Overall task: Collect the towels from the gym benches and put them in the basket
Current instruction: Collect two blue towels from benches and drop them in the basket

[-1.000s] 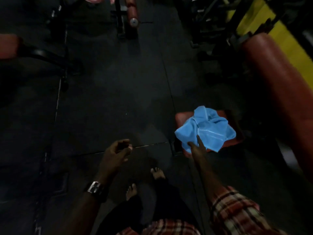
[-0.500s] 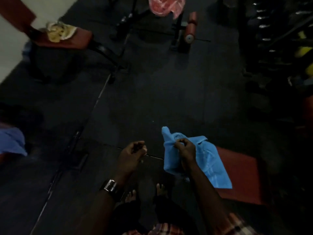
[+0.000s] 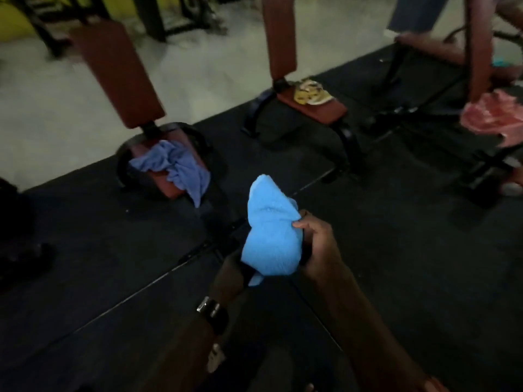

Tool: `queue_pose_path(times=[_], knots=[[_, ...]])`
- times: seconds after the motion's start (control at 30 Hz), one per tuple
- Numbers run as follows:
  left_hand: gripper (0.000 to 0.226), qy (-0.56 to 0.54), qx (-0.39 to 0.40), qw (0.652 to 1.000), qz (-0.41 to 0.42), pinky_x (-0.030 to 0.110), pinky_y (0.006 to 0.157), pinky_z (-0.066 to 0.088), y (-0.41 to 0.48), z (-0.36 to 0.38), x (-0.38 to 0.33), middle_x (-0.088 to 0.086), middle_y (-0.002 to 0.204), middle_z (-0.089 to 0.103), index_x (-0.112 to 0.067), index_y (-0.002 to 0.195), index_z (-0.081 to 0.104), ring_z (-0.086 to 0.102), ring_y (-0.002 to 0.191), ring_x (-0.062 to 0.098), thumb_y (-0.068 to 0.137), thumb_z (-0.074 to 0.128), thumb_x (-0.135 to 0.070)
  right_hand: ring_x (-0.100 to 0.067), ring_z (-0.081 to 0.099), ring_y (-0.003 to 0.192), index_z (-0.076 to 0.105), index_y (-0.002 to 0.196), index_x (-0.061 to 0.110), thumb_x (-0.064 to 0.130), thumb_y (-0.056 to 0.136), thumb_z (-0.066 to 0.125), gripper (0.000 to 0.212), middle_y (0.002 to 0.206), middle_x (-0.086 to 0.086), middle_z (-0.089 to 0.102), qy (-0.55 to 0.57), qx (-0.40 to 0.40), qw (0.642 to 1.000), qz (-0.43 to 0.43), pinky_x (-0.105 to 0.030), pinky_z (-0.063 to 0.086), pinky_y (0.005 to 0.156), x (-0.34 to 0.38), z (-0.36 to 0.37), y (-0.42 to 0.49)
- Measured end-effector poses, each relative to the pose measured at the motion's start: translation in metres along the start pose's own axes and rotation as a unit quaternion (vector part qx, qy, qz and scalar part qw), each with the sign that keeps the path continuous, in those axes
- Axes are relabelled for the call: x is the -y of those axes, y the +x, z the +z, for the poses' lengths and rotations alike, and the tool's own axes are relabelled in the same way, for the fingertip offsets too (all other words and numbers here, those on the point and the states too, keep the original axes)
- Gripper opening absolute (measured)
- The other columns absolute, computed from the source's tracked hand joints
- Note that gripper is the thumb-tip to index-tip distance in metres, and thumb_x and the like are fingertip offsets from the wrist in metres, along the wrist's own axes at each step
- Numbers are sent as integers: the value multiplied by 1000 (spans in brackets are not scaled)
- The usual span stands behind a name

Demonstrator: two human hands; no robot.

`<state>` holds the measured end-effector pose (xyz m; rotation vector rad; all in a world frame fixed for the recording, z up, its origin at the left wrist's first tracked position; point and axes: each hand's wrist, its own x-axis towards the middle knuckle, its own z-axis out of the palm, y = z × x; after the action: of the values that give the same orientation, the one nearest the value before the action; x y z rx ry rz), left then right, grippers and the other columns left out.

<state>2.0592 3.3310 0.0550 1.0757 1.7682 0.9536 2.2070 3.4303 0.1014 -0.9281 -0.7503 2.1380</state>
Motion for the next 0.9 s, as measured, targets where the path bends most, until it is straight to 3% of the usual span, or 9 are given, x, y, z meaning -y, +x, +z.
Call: queue_pose_path(times=[0.03,0.1,0.2,0.33,0.43,0.5,0.6,0.8,0.9], knots=[[18,-25,-35,999,-18,14,59,46,6,-23,5,20,87,74,10,100,68,59,76,5,86,59,16,-30,71,92,75,91,16,14,75,54,27,100,-13,74,14,15,1000,-6,-44,57,77,-5,25,13],[26,-71,-106,991,-42,12,50,39,15,-82,20,-4,60,70,-10,73,68,52,67,5,85,56,10,-29,71,93,74,95,12,15,75,54,29,99,-13,75,34,11,999,22,-41,57,78,-20,73,46],[30,-130,-170,976,-51,20,48,37,20,-158,37,-10,51,57,-20,65,60,46,51,1,81,50,3,-21,68,69,69,82,9,13,79,50,19,75,-7,71,-10,-18,998,52,-27,53,61,-43,128,91],[19,-207,-249,942,-84,35,55,43,26,-243,55,9,64,63,-9,78,66,55,59,19,65,52,-8,-25,54,79,64,99,7,10,81,53,21,89,-12,58,-64,-60,993,85,-33,41,74,-83,191,144],[24,-219,-309,921,-90,50,64,53,30,-291,72,24,75,67,-6,84,66,62,66,27,64,54,0,-12,46,50,63,81,18,9,82,53,13,64,-2,53,-129,-67,983,111,-20,38,50,-112,224,179],[30,-215,-342,910,-94,49,66,56,32,-313,82,20,77,70,-13,85,70,65,67,28,68,53,5,-6,39,39,66,87,19,12,84,52,16,59,3,48,-185,-53,971,142,-15,30,39,-126,236,204],[43,-213,-375,896,-103,34,65,58,44,-338,97,1,78,75,-31,84,74,72,73,17,76,53,5,-6,47,42,69,107,19,16,88,52,26,67,2,53,-227,-25,956,182,-17,34,41,-140,248,255],[41,-216,-390,882,-156,35,67,60,116,-395,116,-1,81,76,-34,93,73,75,80,20,77,57,1,-21,57,76,61,104,17,21,94,52,15,113,-12,57,-275,-29,946,170,-32,48,54,-156,286,394],[42,-207,-401,873,-184,41,72,61,184,-429,128,1,85,76,-32,95,73,74,84,24,75,57,1,-19,56,71,58,120,9,21,95,53,28,97,-9,59,-299,-27,936,183,-30,49,51,-174,294,491]])
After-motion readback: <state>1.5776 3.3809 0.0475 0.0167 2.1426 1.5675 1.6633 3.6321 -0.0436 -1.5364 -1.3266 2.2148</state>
